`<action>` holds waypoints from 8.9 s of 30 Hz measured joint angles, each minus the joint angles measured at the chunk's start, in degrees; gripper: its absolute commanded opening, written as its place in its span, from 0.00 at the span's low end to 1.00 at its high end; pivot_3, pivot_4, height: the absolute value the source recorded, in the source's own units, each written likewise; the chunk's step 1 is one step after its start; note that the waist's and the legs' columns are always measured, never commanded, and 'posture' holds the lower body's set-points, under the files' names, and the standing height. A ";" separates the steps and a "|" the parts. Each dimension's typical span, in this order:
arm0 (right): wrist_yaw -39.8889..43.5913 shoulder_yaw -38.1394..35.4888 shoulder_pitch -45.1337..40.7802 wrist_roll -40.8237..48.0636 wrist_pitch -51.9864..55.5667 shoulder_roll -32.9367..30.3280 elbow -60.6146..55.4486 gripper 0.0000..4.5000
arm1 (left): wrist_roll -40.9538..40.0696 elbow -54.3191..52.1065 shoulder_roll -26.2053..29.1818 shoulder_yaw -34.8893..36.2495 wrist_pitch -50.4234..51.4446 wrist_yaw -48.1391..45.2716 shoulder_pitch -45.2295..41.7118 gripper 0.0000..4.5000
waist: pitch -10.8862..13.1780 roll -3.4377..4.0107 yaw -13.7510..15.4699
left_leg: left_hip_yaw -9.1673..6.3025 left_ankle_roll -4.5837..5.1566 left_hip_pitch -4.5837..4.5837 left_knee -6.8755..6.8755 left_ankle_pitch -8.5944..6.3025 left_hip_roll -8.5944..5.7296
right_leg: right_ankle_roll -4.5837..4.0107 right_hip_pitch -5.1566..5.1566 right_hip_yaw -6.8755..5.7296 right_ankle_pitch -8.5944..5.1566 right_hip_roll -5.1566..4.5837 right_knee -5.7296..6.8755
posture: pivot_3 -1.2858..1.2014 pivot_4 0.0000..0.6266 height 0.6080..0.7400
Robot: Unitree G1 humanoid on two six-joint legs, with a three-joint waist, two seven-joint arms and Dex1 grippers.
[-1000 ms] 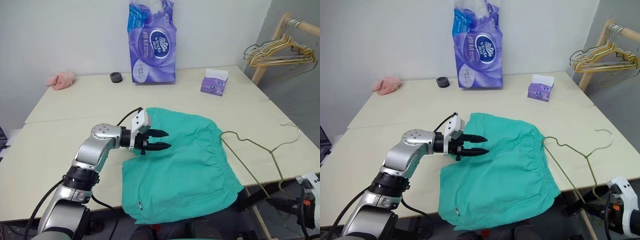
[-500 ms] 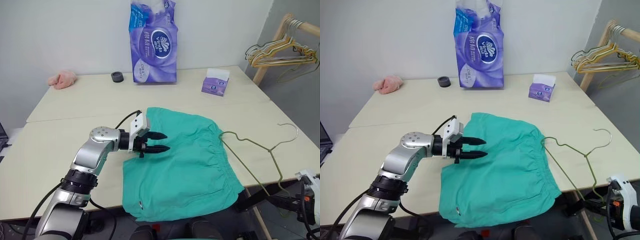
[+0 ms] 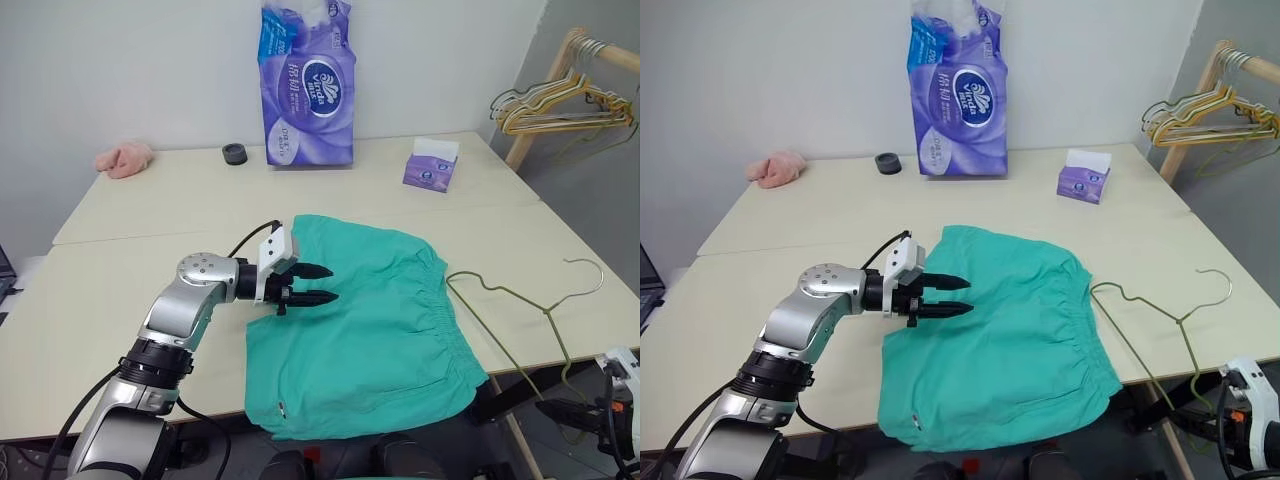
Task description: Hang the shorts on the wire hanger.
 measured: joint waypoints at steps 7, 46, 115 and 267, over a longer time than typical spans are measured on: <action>-0.08 2.59 -1.89 1.20 0.14 -0.70 -0.26 0.00 | 0.01 -0.30 -0.01 0.00 0.80 0.15 -0.07 0.55 | 0.00 0.00 0.00 | 0.00 0.00 -0.01 0.00 0.00 0.00 | 0.00 0.00 0.00 0.00 0.00 0.00 | 0.45 0.07 1.00; -1.04 19.90 -34.02 1.85 -2.65 -5.00 13.75 0.00 | -1.79 5.43 -2.26 4.84 1.14 5.39 -4.07 0.55 | 0.06 -0.08 0.71 | -0.08 0.02 -0.12 0.04 -0.01 0.00 | 0.06 -0.09 -0.01 0.03 -0.08 0.01 | 0.46 0.08 1.00; 12.92 34.76 -44.40 -20.36 -32.45 -20.28 -6.22 0.81 | 9.14 16.95 -0.44 -5.84 -13.21 -16.13 -13.40 0.00 | 0.04 -0.08 -0.11 | -0.45 0.01 -0.85 0.40 -0.01 -0.05 | -0.24 -0.67 -0.34 0.24 -0.39 0.23 | 0.45 0.08 1.00; 7.69 55.83 -58.57 -24.47 -21.18 -9.17 4.70 0.00 | 10.57 19.07 -2.93 -2.38 -12.50 -5.07 -11.70 0.63 | -0.03 0.05 -2.10 | -0.57 0.05 -0.92 0.52 -0.04 -0.10 | -0.25 -0.68 -0.48 0.28 -0.52 0.32 | 0.43 0.06 1.00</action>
